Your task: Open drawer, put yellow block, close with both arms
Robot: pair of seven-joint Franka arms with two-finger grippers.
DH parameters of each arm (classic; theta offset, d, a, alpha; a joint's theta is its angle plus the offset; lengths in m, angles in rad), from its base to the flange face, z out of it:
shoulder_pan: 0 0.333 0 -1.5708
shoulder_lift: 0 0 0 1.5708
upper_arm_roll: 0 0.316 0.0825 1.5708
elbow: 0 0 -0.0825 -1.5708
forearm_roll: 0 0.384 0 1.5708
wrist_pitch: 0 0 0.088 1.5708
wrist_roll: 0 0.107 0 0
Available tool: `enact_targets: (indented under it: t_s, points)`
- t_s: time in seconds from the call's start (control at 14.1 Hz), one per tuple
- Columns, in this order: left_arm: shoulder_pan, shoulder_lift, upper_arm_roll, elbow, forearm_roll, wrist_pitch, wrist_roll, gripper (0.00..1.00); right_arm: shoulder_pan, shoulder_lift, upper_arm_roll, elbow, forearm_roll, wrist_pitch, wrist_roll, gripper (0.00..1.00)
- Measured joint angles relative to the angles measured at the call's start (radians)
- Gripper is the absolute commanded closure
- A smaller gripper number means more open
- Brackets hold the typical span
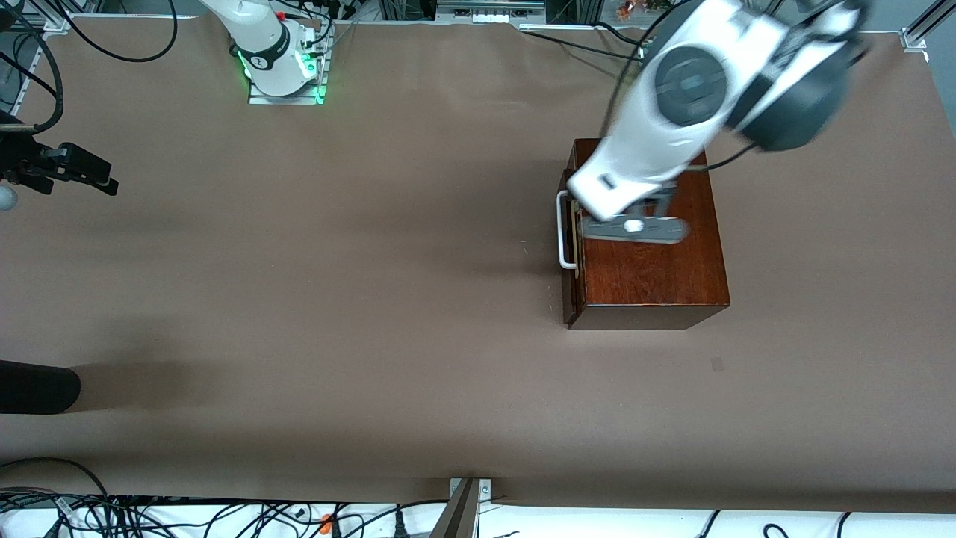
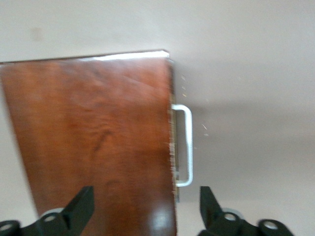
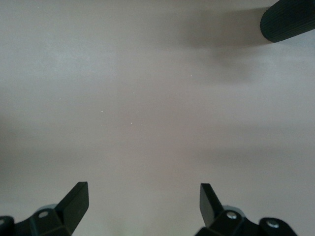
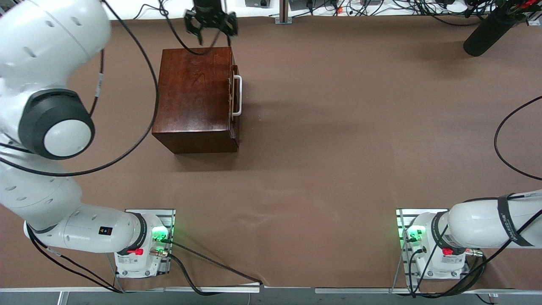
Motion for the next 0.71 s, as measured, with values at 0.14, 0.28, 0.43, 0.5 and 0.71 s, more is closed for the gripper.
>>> enact_targets:
  t_s: [0.14, 0.28, 0.43, 0.5, 0.71]
  points:
    - [0.109, -0.046, 0.003, 0.0, -0.026, -0.006, 0.103, 0.0, 0.0, 0.0, 0.0, 0.0, 0.0, 0.0, 0.0, 0.0]
    - [0.22, -0.087, 0.007, -0.001, -0.055, -0.04, 0.21, 0.0, 0.0, 0.0, 0.0, 0.0, 0.0, 0.0, 0.0, 0.0]
    - [0.323, -0.121, 0.009, -0.006, -0.067, -0.072, 0.297, 0.0, 0.0, 0.0, 0.0, 0.0, 0.0, 0.001, 0.0, 0.0]
    - [0.365, -0.134, 0.009, -0.01, -0.069, -0.079, 0.337, 0.0, 0.0, 0.0, 0.0, 0.0, 0.0, 0.001, 0.0, 0.0]
    - [0.461, -0.175, 0.009, -0.067, -0.07, -0.077, 0.407, 0.0, 0.0, 0.0, 0.0, 0.0, 0.0, 0.001, 0.0, 0.0]
